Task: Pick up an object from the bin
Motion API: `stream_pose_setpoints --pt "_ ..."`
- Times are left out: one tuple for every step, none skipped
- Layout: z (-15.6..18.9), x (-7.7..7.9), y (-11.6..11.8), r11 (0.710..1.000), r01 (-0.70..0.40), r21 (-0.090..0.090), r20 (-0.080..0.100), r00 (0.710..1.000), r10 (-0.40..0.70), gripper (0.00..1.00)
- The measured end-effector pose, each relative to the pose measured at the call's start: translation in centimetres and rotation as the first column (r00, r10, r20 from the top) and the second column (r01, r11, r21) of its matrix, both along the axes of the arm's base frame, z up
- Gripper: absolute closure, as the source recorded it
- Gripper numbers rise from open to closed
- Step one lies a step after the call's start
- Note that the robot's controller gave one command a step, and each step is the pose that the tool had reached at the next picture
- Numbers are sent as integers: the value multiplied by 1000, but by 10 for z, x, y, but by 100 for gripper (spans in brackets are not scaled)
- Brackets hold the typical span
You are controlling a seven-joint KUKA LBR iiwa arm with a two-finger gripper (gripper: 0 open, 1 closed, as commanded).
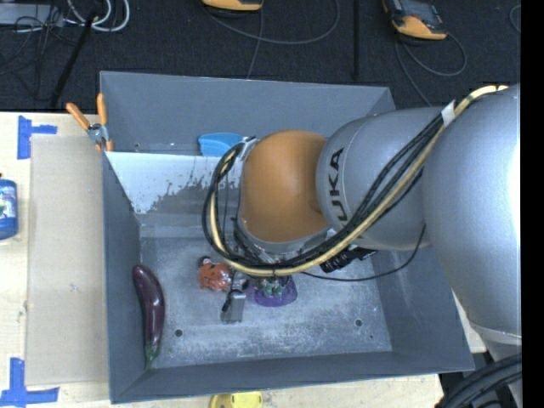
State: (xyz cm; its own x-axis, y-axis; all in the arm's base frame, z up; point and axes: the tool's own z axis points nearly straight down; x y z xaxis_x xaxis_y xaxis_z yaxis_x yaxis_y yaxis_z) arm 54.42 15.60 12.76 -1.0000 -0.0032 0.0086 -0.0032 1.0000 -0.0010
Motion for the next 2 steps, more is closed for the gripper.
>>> stream_pose_setpoints --pt "5 2 -1 1000 4 1 8 1000 -4 0" --pt "-29 9 -25 1000 24 2 9 1000 -24 0"
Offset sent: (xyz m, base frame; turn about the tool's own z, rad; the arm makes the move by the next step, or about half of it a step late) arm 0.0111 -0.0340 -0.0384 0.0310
